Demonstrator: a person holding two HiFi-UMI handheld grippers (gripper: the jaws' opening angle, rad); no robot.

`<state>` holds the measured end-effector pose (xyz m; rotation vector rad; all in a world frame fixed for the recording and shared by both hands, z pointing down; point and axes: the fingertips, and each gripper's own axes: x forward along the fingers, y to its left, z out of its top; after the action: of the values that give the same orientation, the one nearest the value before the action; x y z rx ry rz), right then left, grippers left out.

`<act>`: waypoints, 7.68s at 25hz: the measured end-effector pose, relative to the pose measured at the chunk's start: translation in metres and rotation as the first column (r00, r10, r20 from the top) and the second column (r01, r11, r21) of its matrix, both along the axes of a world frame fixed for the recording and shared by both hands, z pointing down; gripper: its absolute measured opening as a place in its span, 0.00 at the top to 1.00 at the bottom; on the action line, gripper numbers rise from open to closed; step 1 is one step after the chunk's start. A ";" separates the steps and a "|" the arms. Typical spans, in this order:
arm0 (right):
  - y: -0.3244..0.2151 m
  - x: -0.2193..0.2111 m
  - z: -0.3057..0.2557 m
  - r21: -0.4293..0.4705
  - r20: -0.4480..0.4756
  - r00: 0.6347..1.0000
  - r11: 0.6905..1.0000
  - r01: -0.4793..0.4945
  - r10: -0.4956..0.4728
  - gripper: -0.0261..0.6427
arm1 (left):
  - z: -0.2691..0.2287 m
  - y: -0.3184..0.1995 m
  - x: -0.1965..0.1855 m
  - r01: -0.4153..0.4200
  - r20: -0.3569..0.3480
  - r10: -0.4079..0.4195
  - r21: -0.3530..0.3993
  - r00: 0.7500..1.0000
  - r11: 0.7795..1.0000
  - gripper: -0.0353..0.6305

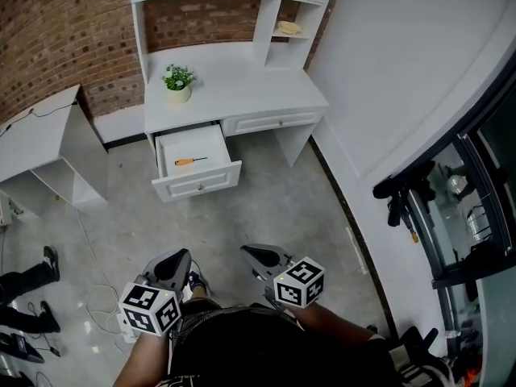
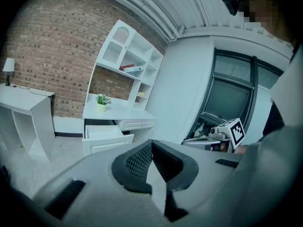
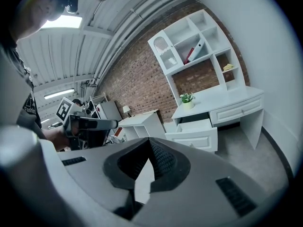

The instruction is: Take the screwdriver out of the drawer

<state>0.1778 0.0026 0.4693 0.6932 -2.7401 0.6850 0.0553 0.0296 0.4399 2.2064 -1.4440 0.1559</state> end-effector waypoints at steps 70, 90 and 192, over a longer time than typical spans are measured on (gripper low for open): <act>-0.352 -0.257 0.123 -0.018 -0.481 0.825 0.944 0.330 -0.298 0.95 | 0.116 -0.288 -0.271 0.155 0.044 -0.149 -0.221 0.988 0.963 0.92; -0.426 -0.262 0.295 -0.189 -0.643 0.574 0.830 0.524 -0.508 0.95 | 0.209 -0.343 -0.256 0.191 0.106 -0.161 -0.451 0.981 0.872 0.92; -0.341 -0.312 0.071 0.305 -0.560 0.801 0.847 0.436 -0.211 0.84 | 0.091 -0.276 -0.251 0.070 0.072 -0.059 -0.163 0.996 0.984 0.92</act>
<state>-0.1342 -0.3382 0.5405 0.3674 -2.4074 -0.1743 -0.1962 -0.2462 0.5310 2.0359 -1.4806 0.3192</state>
